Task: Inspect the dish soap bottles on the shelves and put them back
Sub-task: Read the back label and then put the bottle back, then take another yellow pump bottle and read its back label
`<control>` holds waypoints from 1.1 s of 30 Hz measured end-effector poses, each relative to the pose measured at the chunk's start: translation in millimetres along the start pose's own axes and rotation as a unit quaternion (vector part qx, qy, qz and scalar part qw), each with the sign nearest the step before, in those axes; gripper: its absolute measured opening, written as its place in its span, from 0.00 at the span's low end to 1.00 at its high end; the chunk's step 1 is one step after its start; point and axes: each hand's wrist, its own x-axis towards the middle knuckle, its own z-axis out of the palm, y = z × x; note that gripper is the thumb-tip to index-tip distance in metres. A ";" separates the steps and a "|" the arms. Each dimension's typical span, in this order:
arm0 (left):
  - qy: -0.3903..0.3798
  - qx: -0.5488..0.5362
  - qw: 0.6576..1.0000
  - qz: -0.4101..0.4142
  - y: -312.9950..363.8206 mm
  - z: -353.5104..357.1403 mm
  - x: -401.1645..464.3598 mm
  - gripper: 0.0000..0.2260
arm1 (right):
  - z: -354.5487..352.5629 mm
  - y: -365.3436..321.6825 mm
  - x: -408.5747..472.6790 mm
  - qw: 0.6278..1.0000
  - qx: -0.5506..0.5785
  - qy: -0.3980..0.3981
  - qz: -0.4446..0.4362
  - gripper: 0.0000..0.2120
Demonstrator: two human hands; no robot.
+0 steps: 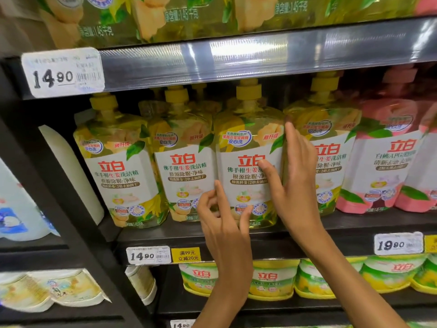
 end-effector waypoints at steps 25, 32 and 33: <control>-0.079 -0.074 0.994 0.023 72.5 33.8 -27.9 0.27 | -73.0 35.5 71.3 0.950 -0.309 0.032 -0.024 0.27; -0.110 -0.104 0.982 -0.116 100.7 67.7 -32.0 0.30 | -90.8 53.9 86.7 0.963 -0.253 -0.023 -0.091 0.35; -0.094 -0.104 0.981 -0.136 102.9 70.2 -31.3 0.29 | -92.2 56.0 86.3 0.968 -0.232 -0.021 -0.091 0.35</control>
